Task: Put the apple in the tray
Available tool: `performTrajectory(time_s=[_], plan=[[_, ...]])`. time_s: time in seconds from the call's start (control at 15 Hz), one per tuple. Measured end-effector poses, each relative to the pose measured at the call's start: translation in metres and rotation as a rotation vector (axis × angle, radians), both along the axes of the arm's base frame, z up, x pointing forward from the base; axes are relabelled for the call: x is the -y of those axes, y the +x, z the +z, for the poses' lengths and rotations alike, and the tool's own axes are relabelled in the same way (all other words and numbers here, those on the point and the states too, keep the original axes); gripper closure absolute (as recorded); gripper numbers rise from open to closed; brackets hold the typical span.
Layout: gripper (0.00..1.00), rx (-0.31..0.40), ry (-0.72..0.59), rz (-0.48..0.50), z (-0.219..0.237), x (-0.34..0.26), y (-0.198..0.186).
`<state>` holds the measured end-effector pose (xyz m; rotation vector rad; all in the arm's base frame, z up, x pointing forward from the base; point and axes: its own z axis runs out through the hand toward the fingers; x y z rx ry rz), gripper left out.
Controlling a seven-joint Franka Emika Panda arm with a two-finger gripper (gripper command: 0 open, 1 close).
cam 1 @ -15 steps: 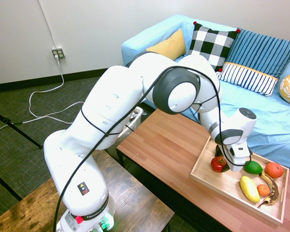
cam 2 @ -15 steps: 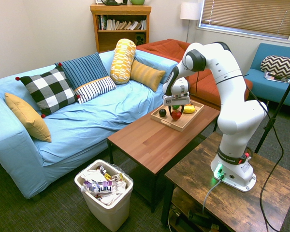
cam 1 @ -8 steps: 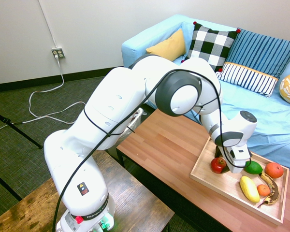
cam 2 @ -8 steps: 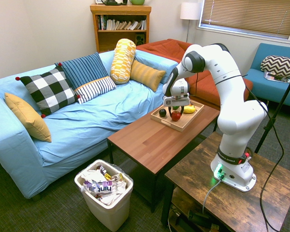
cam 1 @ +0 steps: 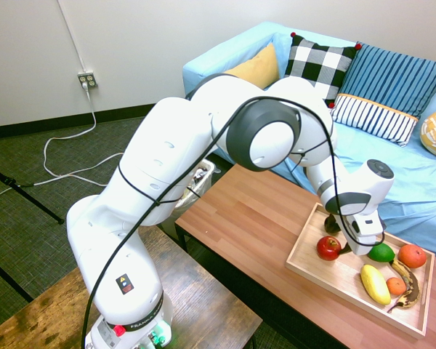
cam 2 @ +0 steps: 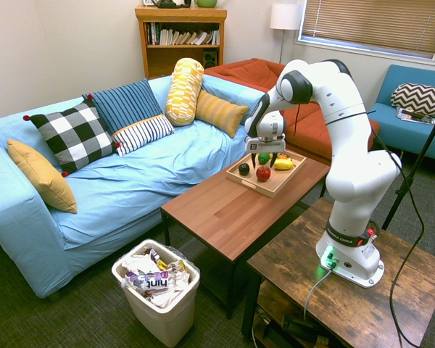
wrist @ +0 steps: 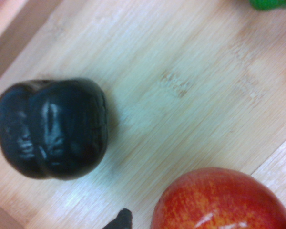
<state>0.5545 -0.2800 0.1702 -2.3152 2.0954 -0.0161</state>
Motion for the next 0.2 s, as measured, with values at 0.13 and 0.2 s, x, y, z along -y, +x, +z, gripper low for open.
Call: performTrajectory(time_s=[0.13,0.2], plan=[[0.00,0.030,-0.003,-0.006,0.031,0.000,-0.012],[0.00,0.041,-0.007,-0.006,0.046,-0.001,-0.019]])
